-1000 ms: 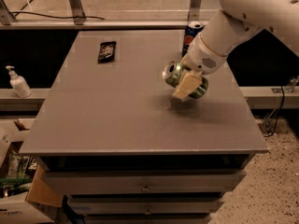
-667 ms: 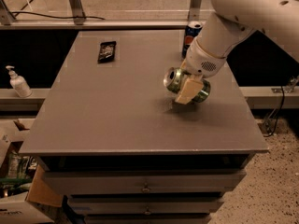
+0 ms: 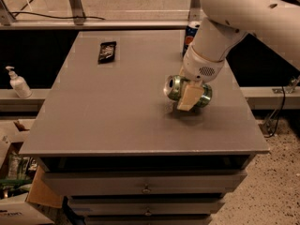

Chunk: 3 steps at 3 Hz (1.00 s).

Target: Knock green can over

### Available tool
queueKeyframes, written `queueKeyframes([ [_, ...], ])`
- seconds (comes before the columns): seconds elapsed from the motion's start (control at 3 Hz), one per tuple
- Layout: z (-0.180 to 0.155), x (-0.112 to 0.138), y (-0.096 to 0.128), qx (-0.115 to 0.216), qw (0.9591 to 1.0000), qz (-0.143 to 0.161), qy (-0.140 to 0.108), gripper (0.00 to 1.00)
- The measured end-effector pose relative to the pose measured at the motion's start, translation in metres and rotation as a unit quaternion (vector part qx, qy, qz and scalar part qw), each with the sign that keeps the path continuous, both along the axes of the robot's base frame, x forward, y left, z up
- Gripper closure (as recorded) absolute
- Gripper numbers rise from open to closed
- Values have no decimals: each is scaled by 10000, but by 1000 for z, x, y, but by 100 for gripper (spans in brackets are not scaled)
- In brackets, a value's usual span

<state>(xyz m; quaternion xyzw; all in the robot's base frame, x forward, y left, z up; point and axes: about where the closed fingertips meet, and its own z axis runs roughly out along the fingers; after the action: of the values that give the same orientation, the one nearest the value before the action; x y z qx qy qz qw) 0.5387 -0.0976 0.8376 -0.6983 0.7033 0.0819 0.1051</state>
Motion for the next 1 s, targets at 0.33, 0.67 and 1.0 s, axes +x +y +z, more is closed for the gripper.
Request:
queueKeyframes([
  [0.33,-4,-7,4,-41,9999,96,50,38],
  [0.67,-2,-8,3,-63,9999,121,37,14],
  [1.0,0,-10,2,-62,9999,100,9,0],
])
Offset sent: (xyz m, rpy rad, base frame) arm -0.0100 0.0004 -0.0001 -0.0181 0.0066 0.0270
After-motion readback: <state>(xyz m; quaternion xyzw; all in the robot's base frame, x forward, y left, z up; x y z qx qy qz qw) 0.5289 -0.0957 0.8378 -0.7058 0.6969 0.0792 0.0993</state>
